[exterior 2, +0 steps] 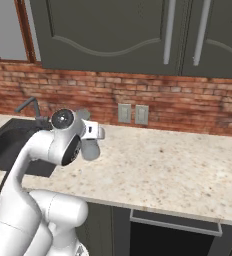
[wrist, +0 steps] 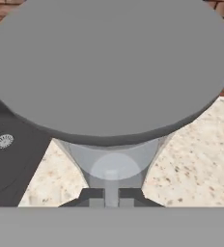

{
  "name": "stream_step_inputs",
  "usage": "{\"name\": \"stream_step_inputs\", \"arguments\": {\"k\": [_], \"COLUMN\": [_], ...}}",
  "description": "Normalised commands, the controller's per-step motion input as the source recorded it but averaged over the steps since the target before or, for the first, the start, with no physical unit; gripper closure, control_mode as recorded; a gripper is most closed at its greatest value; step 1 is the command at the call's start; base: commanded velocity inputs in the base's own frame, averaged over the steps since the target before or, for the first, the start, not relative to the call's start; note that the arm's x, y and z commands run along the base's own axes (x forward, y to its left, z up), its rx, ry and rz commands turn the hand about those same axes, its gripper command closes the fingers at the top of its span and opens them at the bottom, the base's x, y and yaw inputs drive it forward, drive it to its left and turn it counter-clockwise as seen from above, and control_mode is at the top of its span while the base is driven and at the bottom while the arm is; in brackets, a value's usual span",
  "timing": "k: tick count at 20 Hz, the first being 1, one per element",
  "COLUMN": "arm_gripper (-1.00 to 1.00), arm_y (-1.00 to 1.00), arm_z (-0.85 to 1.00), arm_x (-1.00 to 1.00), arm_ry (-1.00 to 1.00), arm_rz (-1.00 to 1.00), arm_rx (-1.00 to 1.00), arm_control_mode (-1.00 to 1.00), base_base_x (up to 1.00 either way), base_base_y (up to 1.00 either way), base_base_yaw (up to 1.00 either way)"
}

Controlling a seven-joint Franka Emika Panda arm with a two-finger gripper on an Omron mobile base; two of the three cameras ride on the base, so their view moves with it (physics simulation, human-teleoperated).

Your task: Place the pitcher and cup on the dining counter for serving.

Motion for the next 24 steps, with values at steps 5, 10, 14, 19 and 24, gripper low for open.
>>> {"name": "stream_step_inputs", "arguments": {"k": [5, 10, 14, 19, 24], "arm_gripper": [1.00, 1.00, 1.00, 1.00, 1.00], "arm_y": [0.00, 0.00, 0.00, 0.00, 0.00], "arm_z": [0.82, 0.96, 0.99, 0.43, 0.00], "arm_x": [-0.41, -0.32, -0.22, -0.12, -0.08], "arm_ry": [-0.37, -0.18, 0.00, 0.12, 0.01], "arm_rz": [0.00, 0.00, 0.05, 0.16, 0.04], "arm_rx": [0.00, 0.00, 0.00, 0.00, 0.00], "arm_control_mode": [-1.00, -1.00, -1.00, -1.00, 1.00], "base_base_x": [0.00, 0.00, 0.00, 0.00, -0.50], "base_base_y": [0.00, 0.00, 0.00, 0.00, 0.03], "base_base_yaw": [0.00, 0.00, 0.00, 0.00, 0.10]}}
